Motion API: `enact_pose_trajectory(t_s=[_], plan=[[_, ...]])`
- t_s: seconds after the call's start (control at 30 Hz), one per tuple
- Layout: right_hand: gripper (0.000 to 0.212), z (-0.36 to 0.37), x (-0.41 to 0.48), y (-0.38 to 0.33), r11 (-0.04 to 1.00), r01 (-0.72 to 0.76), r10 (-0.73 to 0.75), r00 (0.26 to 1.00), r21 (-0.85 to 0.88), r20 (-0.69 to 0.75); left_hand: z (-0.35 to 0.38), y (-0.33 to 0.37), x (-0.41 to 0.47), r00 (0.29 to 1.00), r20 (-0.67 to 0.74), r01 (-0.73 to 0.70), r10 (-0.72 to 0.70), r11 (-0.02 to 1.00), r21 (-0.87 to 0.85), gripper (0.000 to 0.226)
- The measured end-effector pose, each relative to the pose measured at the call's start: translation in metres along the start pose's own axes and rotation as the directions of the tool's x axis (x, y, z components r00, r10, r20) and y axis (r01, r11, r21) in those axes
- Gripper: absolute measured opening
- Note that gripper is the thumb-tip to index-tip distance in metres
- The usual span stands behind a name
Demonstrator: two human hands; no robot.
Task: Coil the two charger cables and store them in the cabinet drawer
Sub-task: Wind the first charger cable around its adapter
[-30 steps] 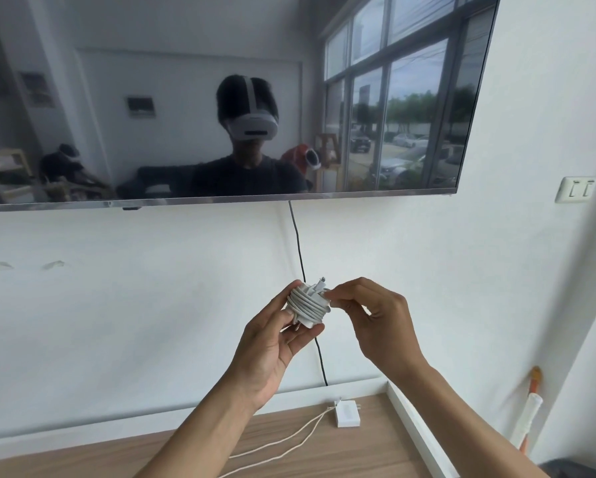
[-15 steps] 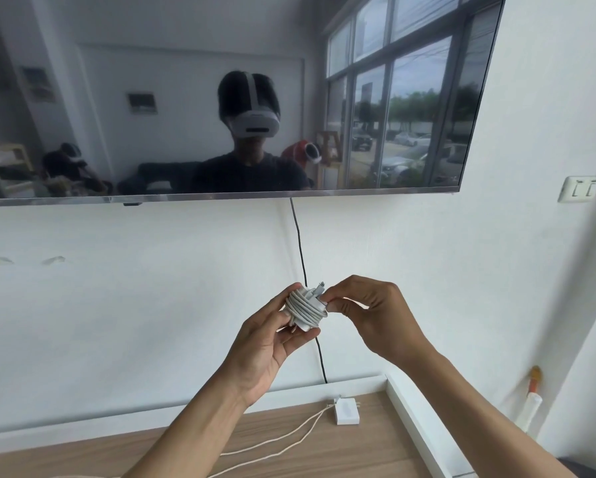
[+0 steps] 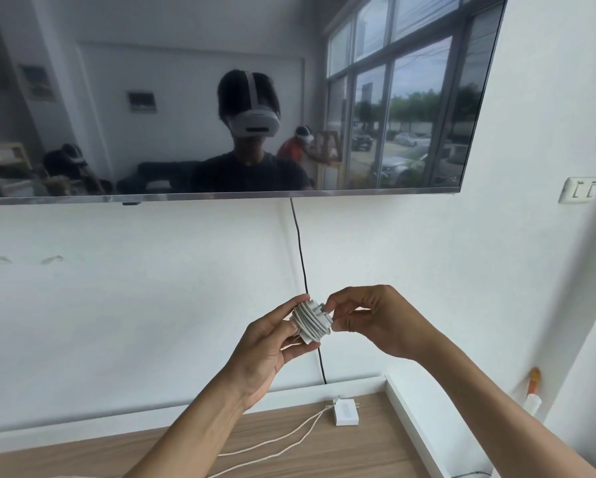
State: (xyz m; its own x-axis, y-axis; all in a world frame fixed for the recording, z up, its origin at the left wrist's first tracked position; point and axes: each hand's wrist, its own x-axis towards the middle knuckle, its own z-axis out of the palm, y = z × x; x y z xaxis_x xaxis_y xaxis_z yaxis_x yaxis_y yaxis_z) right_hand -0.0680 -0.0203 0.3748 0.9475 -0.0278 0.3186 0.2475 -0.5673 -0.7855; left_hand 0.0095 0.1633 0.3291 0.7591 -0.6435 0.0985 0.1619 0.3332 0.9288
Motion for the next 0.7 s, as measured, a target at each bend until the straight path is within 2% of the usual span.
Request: enact_pose_trajectory(t_s=[0.27, 0.43, 0.6, 0.7], plan=[[0.032, -0.002, 0.002, 0.003, 0.999, -0.011, 0.014, 0.996, -0.037, 0.093, -0.004, -0.003, -0.001, 0.999, 0.041, -0.014, 0.012, 0.998, 0.068, 0.033], [0.037, 0.002, 0.002, 0.011, 0.989, 0.003, 0.009, 0.996, -0.147, 0.086, -0.002, -0.006, -0.003, 0.998, 0.047, -0.042, 0.035, 0.99, 0.138, 0.034], [0.042, 0.006, -0.001, 0.014, 0.993, 0.028, -0.026, 1.0, -0.118, 0.011, -0.003, -0.007, -0.002, 1.0, 0.02, -0.003, 0.002, 1.0, 0.026, 0.033], [0.049, 0.008, -0.003, 0.016, 0.999, 0.032, -0.032, 0.999, -0.036, -0.003, -0.003, -0.005, 0.0, 0.999, 0.04, 0.027, -0.027, 1.0, 0.0, 0.033]])
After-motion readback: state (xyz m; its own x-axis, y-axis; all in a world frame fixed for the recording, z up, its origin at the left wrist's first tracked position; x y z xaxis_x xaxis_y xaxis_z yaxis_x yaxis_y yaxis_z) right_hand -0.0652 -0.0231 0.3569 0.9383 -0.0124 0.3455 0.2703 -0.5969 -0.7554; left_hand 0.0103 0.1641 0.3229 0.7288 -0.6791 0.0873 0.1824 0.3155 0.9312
